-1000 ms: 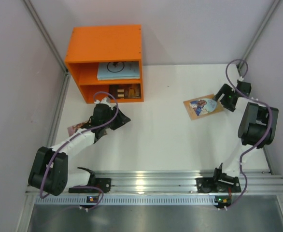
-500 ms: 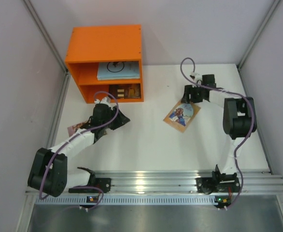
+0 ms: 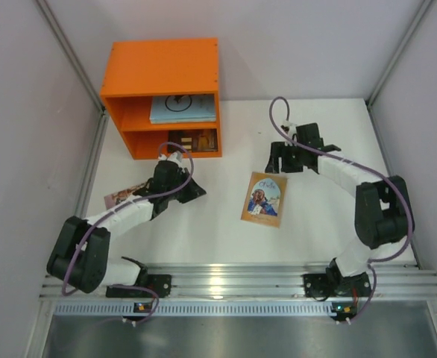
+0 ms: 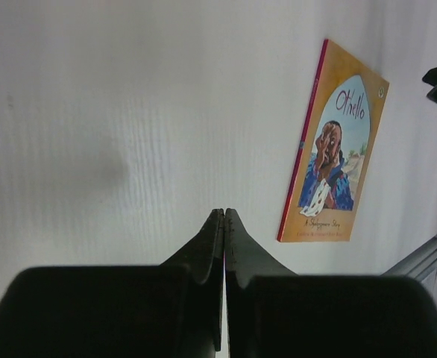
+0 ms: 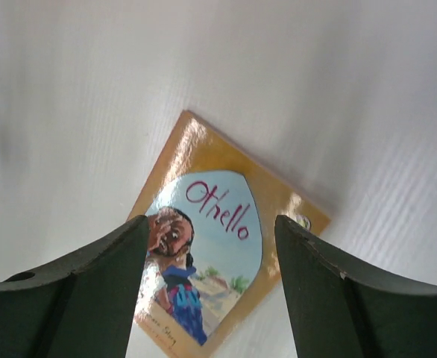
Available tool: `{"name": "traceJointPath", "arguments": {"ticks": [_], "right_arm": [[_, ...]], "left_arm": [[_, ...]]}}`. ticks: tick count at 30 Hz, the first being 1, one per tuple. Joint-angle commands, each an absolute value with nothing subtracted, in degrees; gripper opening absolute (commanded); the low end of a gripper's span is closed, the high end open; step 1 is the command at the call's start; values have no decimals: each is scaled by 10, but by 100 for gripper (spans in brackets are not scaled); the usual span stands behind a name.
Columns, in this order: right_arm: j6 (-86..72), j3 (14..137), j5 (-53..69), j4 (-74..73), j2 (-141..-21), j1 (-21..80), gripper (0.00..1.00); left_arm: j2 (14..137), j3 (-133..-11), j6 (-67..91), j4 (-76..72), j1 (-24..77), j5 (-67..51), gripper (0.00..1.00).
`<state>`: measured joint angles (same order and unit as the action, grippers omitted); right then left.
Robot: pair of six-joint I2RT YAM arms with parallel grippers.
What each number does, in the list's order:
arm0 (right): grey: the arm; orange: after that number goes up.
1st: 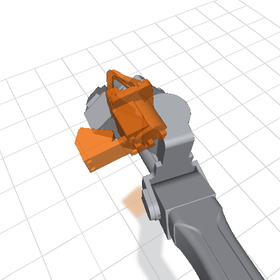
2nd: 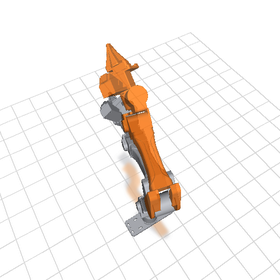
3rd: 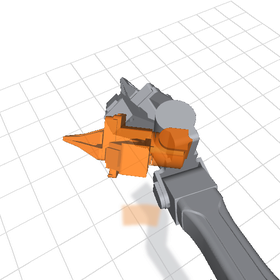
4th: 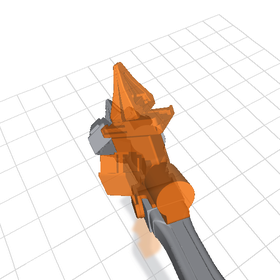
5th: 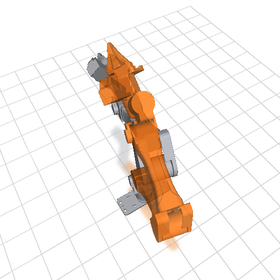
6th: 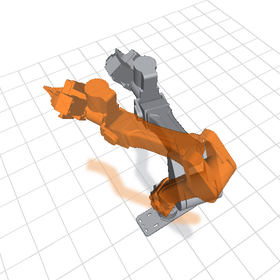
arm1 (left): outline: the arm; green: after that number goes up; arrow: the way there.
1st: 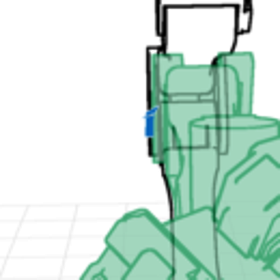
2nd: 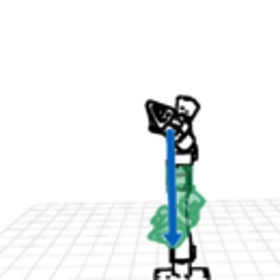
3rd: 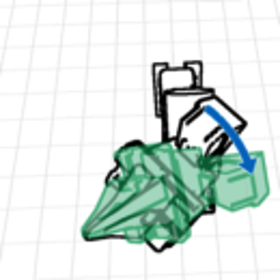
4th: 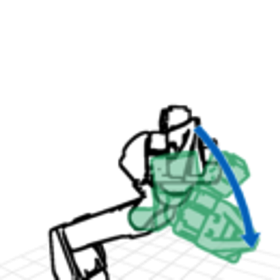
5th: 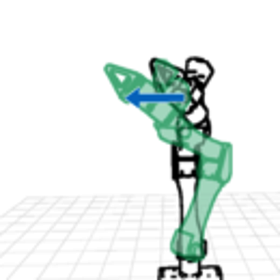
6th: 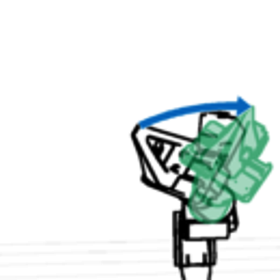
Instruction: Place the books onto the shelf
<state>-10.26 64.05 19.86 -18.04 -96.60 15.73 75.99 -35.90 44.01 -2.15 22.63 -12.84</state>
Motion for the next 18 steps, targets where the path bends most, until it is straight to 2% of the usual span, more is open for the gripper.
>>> {"name": "traceJointPath", "arguments": {"ticks": [1, 8, 18], "right_arm": [[-206, 582, 118, -190, -889, 154, 69], [-272, 447, 95, -157, -824, 162, 68], [-346, 372, 60, -69, -807, 214, 62]], "left_arm": [[792, -381, 460, -71, 271, -142, 0], [873, -390, 481, -153, 299, -156, 0], [961, -381, 527, -217, 329, -174, 0]]}}
